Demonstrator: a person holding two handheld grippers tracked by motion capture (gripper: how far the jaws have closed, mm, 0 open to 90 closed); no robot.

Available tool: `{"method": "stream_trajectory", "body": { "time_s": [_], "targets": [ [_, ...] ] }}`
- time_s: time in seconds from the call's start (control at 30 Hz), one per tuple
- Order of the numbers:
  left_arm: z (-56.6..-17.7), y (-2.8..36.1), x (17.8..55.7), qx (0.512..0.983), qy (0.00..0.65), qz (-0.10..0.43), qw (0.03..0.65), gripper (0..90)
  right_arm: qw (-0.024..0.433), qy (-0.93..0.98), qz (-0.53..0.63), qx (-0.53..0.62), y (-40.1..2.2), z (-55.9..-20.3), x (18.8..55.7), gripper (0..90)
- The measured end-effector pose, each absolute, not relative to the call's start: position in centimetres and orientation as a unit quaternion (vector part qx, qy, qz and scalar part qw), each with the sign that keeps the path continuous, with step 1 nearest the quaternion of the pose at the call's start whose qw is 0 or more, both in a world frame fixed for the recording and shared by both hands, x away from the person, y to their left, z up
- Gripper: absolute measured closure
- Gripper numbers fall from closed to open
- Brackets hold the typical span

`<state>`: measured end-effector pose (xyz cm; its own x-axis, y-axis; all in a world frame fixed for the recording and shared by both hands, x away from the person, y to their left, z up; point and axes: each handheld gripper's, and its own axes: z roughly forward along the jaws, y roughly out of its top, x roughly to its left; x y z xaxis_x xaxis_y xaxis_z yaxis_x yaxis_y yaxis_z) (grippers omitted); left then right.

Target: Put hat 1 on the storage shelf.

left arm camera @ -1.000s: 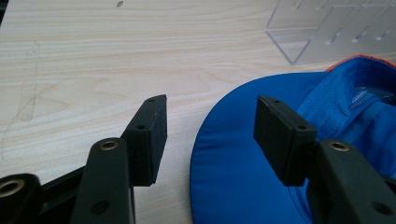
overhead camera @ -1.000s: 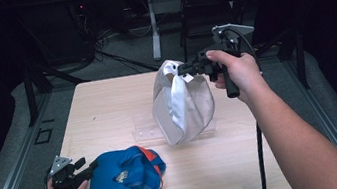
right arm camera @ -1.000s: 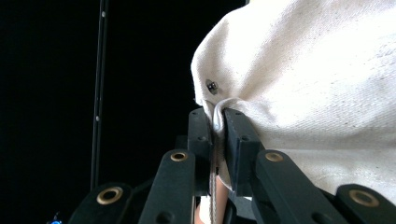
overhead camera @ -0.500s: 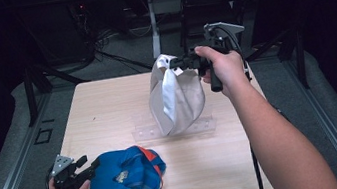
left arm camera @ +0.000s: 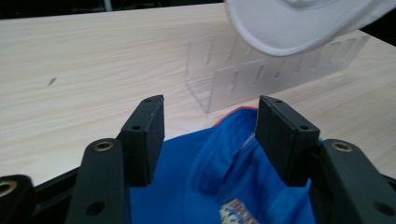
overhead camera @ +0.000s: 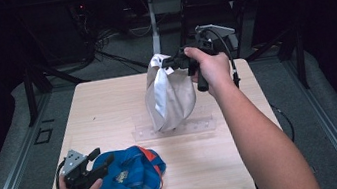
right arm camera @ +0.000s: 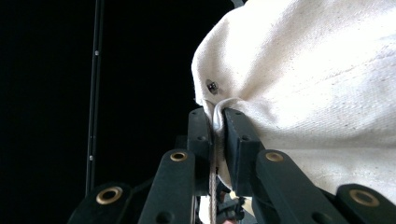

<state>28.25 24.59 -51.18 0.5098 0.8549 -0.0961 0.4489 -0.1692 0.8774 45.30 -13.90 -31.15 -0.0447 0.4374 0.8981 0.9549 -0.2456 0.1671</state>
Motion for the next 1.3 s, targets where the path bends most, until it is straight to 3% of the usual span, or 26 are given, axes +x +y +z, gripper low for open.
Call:
{"method": "stream_trajectory", "body": {
  "time_s": [0.33, 0.67, 1.07, 1.3],
  "targets": [
    [-48.8, 18.5, 30.2, 0.765, 0.391, 0.216, 0.464, 40.0, 0.271, -0.552, -0.47, -0.634, -13.5, -31.3, 45.2, 81.7],
    [-49.1, 14.0, 31.7, 0.783, 0.375, 0.211, 0.45, 39.8, 0.27, -0.56, -0.469, -0.627, -13.0, -31.5, 44.9, 81.3],
    [-50.1, 11.4, 33.3, 0.798, 0.376, 0.218, 0.418, 48.2, 0.272, -0.562, -0.47, -0.624, -12.8, -31.6, 44.8, 81.1],
    [-50.3, 11.1, 33.4, 0.801, 0.374, 0.22, 0.412, 60.4, 0.274, -0.563, -0.47, -0.622, -12.8, -31.6, 44.7, 81.0]
  ]
}}
